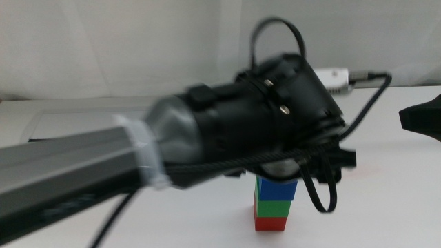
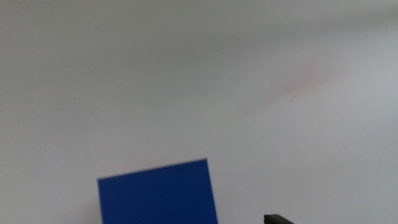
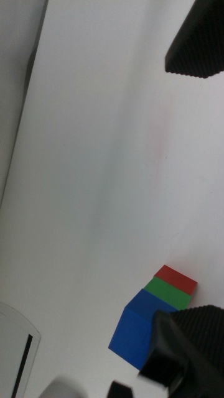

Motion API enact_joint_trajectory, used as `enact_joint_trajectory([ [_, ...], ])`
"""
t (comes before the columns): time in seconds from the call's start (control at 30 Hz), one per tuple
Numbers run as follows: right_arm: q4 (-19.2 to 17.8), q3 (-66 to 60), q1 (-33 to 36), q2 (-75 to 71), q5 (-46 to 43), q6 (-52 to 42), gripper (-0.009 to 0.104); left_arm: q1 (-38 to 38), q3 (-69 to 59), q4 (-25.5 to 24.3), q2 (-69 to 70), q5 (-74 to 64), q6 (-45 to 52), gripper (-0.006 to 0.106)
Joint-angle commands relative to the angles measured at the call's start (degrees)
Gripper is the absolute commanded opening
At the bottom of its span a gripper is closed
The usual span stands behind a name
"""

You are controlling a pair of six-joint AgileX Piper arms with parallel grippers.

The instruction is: Stack red cubes first, then green, then blue cubes in a specific spot.

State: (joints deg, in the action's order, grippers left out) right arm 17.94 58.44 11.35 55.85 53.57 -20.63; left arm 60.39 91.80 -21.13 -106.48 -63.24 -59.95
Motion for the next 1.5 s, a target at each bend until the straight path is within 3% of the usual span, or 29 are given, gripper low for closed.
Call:
enact_joint_trajectory([
  [0.0, 0.20, -0.33, -0.33, -0.22, -0.46, -0.45, 0.103, 0.15, 0.04, -2.31, 3.08, 0.58, -1.08, 0.085],
  [0.2, 0.20, -0.33, -0.33, -0.22, -0.46, -0.45, 0.103, -1.11, 0.04, -10.03, 11.53, 1.82, 3.97, 0.085],
  [0.37, 0.20, -0.33, -0.33, -0.22, -0.46, -0.45, 0.103, -11.34, 0.04, -8.68, 18.24, 2.44, 13.71, 0.085],
  [0.5, 0.20, -0.33, -0.33, -0.22, -0.56, -0.45, 0.103, -24.01, 0.04, -3.86, 21.66, 2.71, 23.07, 0.085],
  [0.73, 0.20, -0.33, -0.45, -0.22, -2.67, -0.21, 0.103, -50.58, -0.09, 13.72, 23.44, 4.28, 41.28, 0.085],
  [0.8, 0.20, -0.33, -0.53, -0.22, -3.06, -0.12, 0.103, -55.31, -0.62, 15.13, 23.68, 4.18, 44.00, 0.085],
  [0.93, -2.70, -0.33, -0.53, -0.22, -4.10, 2.91, 0.103, -58.91, -4.83, 13.18, 26.66, 5.74, 44.39, 0.085],
  [1.07, -10.84, -0.33, -0.53, -1.47, -3.88, 8.41, 0.103, -59.18, -20.58, 12.69, 39.51, 15.54, 44.94, 0.085],
  [1.23, -17.94, -0.33, -0.53, -4.16, -3.03, 13.49, 0.103, -59.18, -36.45, 12.99, 54.07, 22.38, 44.94, 0.085],
  [1.47, -18.78, -0.33, -0.53, -12.99, 0.44, 16.38, 0.103, -59.18, -58.38, 12.86, 76.14, 29.74, 45.03, 0.085],
])
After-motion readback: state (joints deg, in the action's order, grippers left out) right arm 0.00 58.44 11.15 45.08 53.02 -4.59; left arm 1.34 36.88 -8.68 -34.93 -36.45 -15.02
